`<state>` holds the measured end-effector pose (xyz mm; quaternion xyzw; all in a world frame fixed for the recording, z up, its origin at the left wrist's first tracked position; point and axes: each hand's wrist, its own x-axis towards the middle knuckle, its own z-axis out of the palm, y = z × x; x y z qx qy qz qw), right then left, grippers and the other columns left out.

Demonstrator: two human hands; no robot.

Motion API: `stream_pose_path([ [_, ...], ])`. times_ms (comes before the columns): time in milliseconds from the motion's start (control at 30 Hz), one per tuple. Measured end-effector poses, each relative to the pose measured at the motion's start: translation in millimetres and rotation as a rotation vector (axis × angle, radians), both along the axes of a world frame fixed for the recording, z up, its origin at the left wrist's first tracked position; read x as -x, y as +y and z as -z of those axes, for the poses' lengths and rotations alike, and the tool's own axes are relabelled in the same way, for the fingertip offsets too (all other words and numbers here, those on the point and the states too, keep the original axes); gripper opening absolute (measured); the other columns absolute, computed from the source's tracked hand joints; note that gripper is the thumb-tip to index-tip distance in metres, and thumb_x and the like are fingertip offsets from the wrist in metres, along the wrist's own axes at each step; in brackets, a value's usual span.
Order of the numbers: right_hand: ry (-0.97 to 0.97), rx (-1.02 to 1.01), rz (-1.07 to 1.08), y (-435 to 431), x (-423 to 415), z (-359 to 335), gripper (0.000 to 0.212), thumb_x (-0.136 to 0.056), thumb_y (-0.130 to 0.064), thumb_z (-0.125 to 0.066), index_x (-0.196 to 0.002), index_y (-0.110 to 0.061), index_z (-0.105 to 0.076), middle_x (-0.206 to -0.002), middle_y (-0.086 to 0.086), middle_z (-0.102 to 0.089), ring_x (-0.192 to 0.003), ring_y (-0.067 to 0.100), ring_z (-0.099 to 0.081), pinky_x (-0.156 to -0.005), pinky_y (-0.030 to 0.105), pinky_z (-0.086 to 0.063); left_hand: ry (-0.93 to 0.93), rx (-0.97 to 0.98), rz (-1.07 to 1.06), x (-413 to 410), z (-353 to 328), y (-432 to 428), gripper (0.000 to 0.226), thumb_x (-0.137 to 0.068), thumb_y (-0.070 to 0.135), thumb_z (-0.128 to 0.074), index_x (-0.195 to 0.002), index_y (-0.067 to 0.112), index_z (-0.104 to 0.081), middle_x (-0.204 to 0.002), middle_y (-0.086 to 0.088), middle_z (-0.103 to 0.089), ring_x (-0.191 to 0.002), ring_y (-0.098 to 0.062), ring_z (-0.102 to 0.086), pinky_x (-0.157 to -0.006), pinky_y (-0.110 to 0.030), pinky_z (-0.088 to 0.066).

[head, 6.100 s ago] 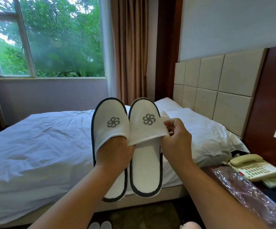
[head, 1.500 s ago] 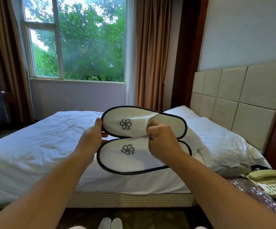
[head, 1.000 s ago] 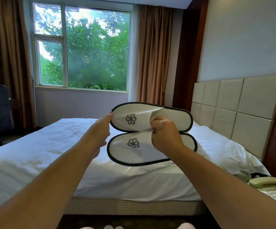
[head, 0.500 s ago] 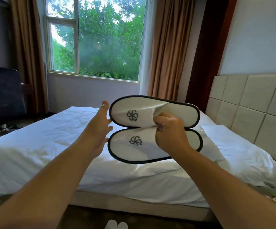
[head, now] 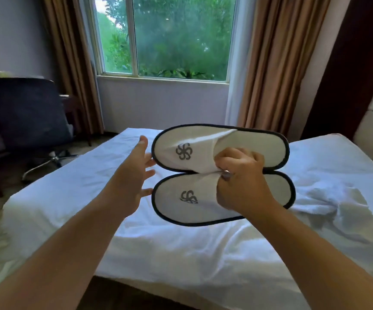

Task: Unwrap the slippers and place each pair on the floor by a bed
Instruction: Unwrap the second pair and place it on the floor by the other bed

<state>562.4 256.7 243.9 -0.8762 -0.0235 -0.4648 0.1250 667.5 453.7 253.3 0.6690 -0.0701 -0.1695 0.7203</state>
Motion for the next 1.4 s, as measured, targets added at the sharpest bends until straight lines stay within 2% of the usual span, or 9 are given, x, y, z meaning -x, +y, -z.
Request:
stream_pose_path([
  [167, 0.032, -0.050, -0.056, -22.7, -48.4, -69.7, 0.033, -0.056, -0.002, -0.046, -0.070, -0.016, -0.072, -0.091, -0.007, -0.071, -0.085, 0.021, -0.056, -0.074, 0.031, -0.020, 0.029, -0.052, -0.062, -42.1, -69.8, -17.3, 0.061, -0.084, 0.077, -0.039, -0.120, 0.029, -0.055, -0.121, 0.012, -0.059, -0.114, -0.013, -0.052, -0.087, -0.046, -0.046],
  [300, 0.072, -0.086, -0.080, -27.6, -75.7, -136.8, 0.030, -0.063, 0.002, -0.063, -0.079, -0.018, -0.078, -0.103, -0.009, -0.072, -0.095, 0.020, -0.057, -0.081, 0.033, -0.023, 0.058, -0.103, -0.101, -61.2, -143.3, -15.8, 0.064, -0.084, 0.075, -0.042, -0.130, 0.032, -0.051, -0.128, 0.007, -0.053, -0.120, -0.019, -0.050, -0.097, -0.050, -0.043],
  [500, 0.074, -0.130, -0.265, -15.8, -89.5, -244.9, 0.018, -0.063, -0.007, -0.058, -0.066, -0.023, -0.064, -0.098, -0.006, -0.071, -0.093, 0.023, -0.057, -0.079, 0.040, -0.032, 0.058, -0.151, -0.111, -63.2, -262.1, -0.4, 0.070, -0.069, 0.084, -0.045, -0.124, 0.043, -0.051, -0.116, 0.017, -0.058, -0.114, -0.019, -0.051, -0.083, -0.046, -0.043],
  [600, 0.118, -0.110, -0.331, -10.1, -93.1, -288.7, 0.021, -0.063, -0.005, -0.076, -0.065, -0.022, -0.064, -0.101, -0.003, -0.071, -0.098, 0.030, -0.059, -0.082, 0.046, -0.038, 0.029, -0.158, -0.136, -56.5, -312.5, 11.9, 0.080, -0.054, 0.090, -0.048, -0.123, 0.050, -0.048, -0.124, 0.016, -0.058, -0.114, -0.017, -0.049, -0.096, -0.047, -0.038],
  [767, 0.096, -0.061, -0.348, 11.7, -102.8, -342.6, 0.011, -0.070, -0.006, -0.074, -0.077, -0.015, -0.074, -0.110, -0.002, -0.071, -0.107, 0.030, -0.056, -0.087, 0.038, -0.029, 0.007, -0.212, -0.162, -40.6, -374.1, 40.5, 0.102, -0.048, 0.090, -0.047, -0.140, 0.047, -0.038, -0.135, 0.018, -0.052, -0.131, -0.017, -0.039, -0.108, -0.056, -0.027],
  [967, -0.017, -0.015, -0.439, 58.6, -116.9, -379.5, 0.020, -0.066, 0.000, -0.076, -0.068, -0.019, -0.069, -0.105, -0.008, -0.071, -0.103, 0.022, -0.060, -0.091, 0.042, -0.031, 0.011, -0.147, -0.257, -25.5, -400.3, 87.4, 0.051, -0.085, 0.076, -0.039, -0.120, 0.041, -0.052, -0.116, 0.019, -0.056, -0.109, -0.014, -0.049, -0.051, -0.027, -0.054],
  [1033, -0.037, -0.001, -0.456, 77.3, -122.6, -386.4, 0.020, -0.065, -0.002, -0.080, -0.069, -0.020, -0.071, -0.104, -0.008, -0.071, -0.103, 0.023, -0.061, -0.092, 0.045, -0.034, -0.003, -0.121, -0.298, -21.9, -405.5, 103.6, 0.056, -0.089, 0.072, -0.036, -0.134, 0.040, -0.044, -0.131, 0.013, -0.051, -0.123, -0.018, -0.043, -0.071, -0.035, -0.055],
  [1133, -0.054, 0.023, -0.495, 109.6, -135.0, -395.7, 0.018, -0.066, -0.006, -0.080, -0.076, -0.021, -0.075, -0.106, -0.007, -0.071, -0.106, 0.022, -0.058, -0.093, 0.041, -0.030, -0.058, -0.114, -0.392, -23.8, -408.9, 136.8, 0.069, -0.089, 0.073, -0.032, -0.149, 0.039, -0.028, -0.150, 0.010, -0.040, -0.139, -0.023, -0.033, -0.103, -0.051, -0.030],
  [1400, -0.008, 0.064, -0.600, 232.5, -187.0, -402.9, 0.022, -0.067, -0.007, -0.073, -0.082, -0.023, -0.077, -0.109, -0.007, -0.071, -0.107, 0.025, -0.054, -0.095, 0.040, -0.028, -0.040, -0.034, -0.501, -45.8, -411.6, 260.4, 0.081, -0.081, 0.075, -0.039, -0.151, 0.037, -0.023, -0.156, 0.007, -0.030, -0.143, -0.026, -0.025, -0.101, -0.055, -0.030],
])
